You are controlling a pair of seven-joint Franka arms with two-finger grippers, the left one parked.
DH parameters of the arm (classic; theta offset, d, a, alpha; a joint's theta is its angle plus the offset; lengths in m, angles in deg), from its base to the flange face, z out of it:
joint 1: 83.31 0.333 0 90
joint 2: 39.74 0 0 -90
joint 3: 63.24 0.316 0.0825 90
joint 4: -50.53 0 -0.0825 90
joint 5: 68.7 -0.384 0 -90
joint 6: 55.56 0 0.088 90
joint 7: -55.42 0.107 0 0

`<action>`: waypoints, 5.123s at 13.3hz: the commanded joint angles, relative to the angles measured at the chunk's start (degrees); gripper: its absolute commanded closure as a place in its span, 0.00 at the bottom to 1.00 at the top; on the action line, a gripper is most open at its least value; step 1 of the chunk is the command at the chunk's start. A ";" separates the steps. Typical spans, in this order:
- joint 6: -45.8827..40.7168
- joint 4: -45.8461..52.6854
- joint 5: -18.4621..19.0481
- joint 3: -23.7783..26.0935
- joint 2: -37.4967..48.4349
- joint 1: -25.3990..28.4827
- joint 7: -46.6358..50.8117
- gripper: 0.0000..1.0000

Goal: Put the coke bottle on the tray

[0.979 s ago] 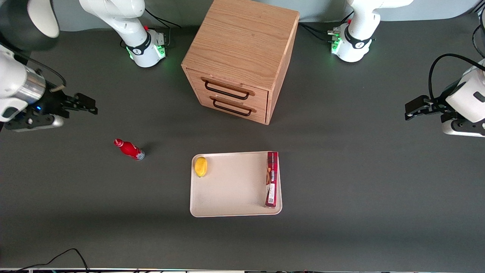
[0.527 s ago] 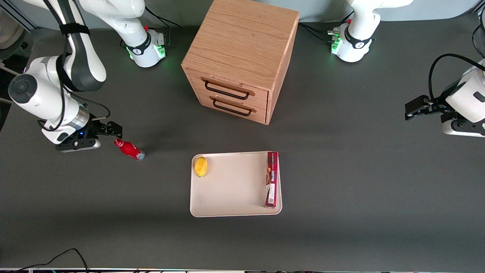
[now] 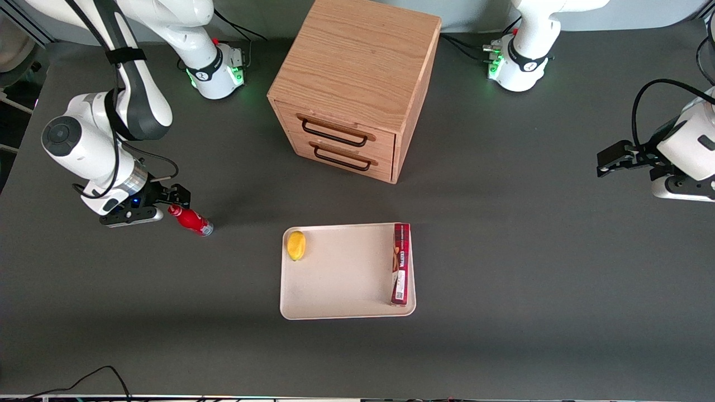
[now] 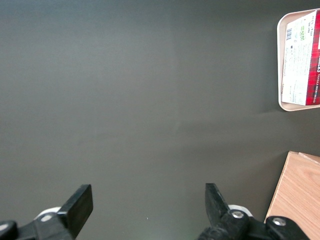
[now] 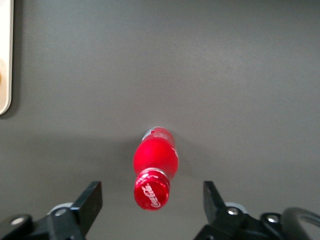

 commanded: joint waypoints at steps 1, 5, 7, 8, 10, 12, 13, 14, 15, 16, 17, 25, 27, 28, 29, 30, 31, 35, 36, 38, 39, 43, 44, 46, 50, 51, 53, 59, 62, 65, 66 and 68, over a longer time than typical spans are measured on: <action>3.95 -2.48 1.22 0.36 0.31 -0.13 1.64 0.19; 3.96 -2.66 1.22 0.36 0.22 -0.22 1.64 0.86; 3.96 -2.66 1.22 0.36 0.23 -0.22 1.64 1.00; 3.88 -2.66 1.22 0.36 0.23 -0.22 1.64 1.00; 3.61 -2.58 1.22 0.36 0.57 -0.30 1.64 1.00; 1.78 -2.14 1.22 0.36 1.97 -0.30 1.81 1.00; -1.54 -0.83 1.22 0.27 2.94 -0.39 1.81 1.00; -6.45 2.23 1.13 0.27 3.99 -0.48 1.90 1.00; -13.28 6.43 1.13 0.27 4.35 -0.48 1.90 1.00; -19.44 10.57 1.13 0.36 5.05 -0.31 1.99 1.00; -24.81 14.78 0.35 0.36 5.58 -0.22 2.25 1.00; -62.98 57.93 1.30 0.45 -7.64 4.68 9.36 1.00; -65.82 67.26 2.36 0.00 -14.60 8.73 14.88 1.00; -65.73 69.21 2.54 -0.17 -17.06 11.27 18.04 1.00; -64.78 71.23 2.54 -0.35 -19.87 13.91 22.16 1.00; -63.37 73.95 2.54 -0.35 -23.12 16.20 25.95 1.00; -61.36 75.72 2.54 -0.35 -25.85 18.57 29.12 1.00; -47.75 76.17 2.45 -7.26 -33.24 29.98 36.87 1.00; -43.45 76.17 2.36 -8.68 -35.35 32.02 39.23 1.00; -35.01 76.17 2.36 -9.05 -39.22 33.35 42.67 1.00; -31.40 76.17 2.36 -9.14 -40.46 33.62 43.29 1.00; -23.74 76.09 2.36 -9.93 -44.94 33.71 44.61 1.00; -23.11 76.09 2.45 -10.01 -45.91 33.80 44.62 1.00; -21.54 76.00 2.45 -10.10 -47.49 34.50 44.79 1.00; -21.00 75.82 2.54 -10.45 -48.73 34.68 44.97 1.00; -21.00 75.74 2.54 -10.45 -48.82 34.76 44.97 0.81; -21.00 75.38 3.85 -10.45 -48.90 34.76 44.97 0.17; -27.83 74.86 4.56 -10.02 -45.23 34.15 44.36 0.00; -32.95 67.60 4.12 -9.49 -37.43 33.01 42.96 0.00; -33.04 51.09 1.50 -9.40 -22.76 29.68 32.97 0.00; -33.21 46.17 0.79 -9.40 -18.02 28.36 30.41 0.00; -33.65 35.27 0.69 -9.40 -6.69 25.55 25.22 0.00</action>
